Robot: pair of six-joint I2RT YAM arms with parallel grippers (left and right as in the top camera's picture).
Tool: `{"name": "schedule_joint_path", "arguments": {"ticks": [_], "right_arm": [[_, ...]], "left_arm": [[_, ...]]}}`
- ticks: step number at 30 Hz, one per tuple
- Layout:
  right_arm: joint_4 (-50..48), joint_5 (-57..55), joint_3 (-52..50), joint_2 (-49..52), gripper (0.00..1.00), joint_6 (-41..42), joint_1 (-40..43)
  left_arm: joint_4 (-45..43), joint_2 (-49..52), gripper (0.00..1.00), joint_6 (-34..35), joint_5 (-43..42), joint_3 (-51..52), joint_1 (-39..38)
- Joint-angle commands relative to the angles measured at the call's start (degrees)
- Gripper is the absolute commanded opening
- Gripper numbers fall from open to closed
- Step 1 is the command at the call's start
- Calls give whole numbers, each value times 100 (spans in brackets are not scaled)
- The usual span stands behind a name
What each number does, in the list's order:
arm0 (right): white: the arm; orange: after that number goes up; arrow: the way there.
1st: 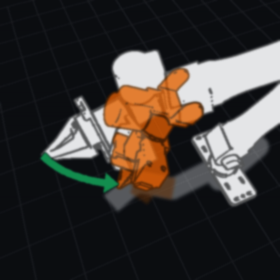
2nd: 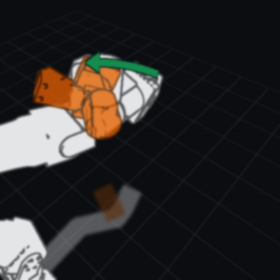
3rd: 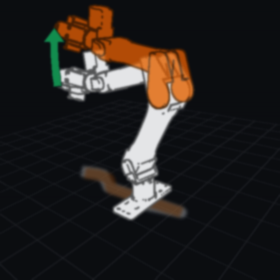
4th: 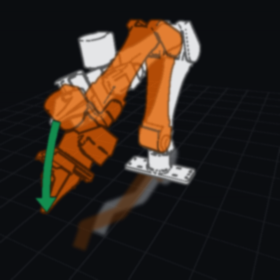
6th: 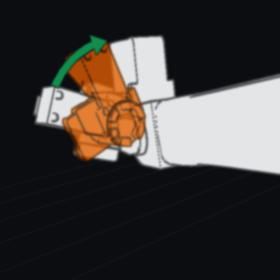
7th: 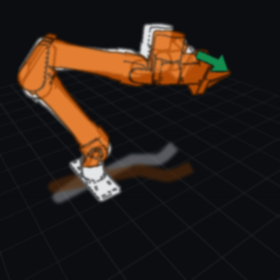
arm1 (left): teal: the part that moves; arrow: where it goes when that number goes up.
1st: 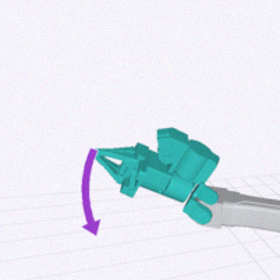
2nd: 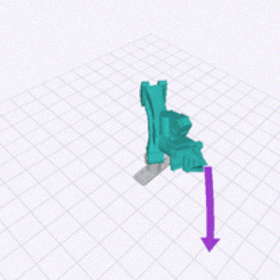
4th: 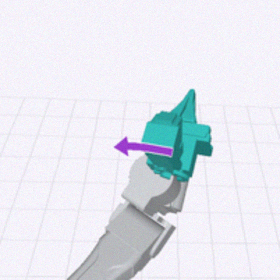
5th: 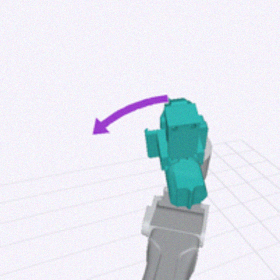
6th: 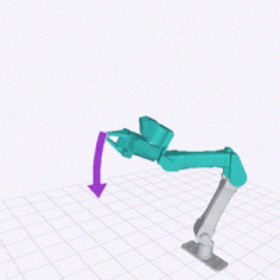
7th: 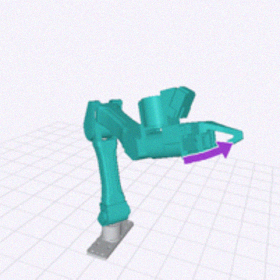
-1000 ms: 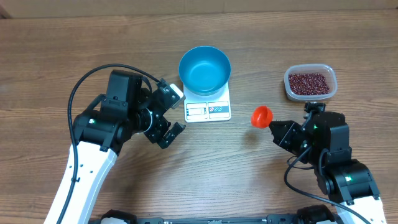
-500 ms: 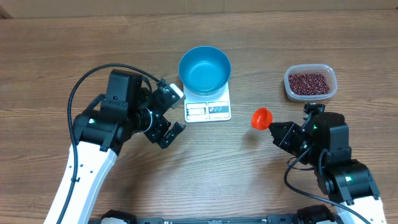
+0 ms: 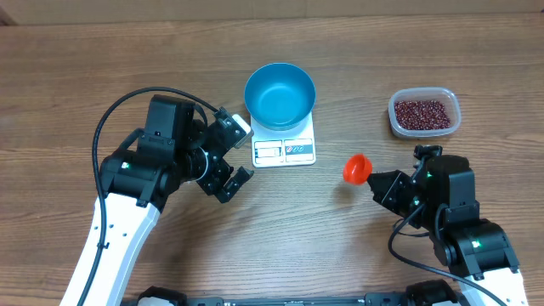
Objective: Scoop item into bowl and weigh 150g on scale
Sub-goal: 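Retract the left gripper back and left from the scale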
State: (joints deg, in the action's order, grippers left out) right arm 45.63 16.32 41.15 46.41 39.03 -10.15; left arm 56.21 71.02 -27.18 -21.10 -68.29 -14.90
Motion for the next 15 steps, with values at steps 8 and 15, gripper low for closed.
{"name": "schedule_joint_path", "arguments": {"ticks": [8, 15], "right_arm": [[-48, 31, 125, -26, 4, 20, 26], [-22, 33, 125, -26, 4, 20, 26]], "left_arm": [[15, 22, 100, 17, -120, -140, 26], [13, 22, 100, 17, -120, -140, 26]]}}
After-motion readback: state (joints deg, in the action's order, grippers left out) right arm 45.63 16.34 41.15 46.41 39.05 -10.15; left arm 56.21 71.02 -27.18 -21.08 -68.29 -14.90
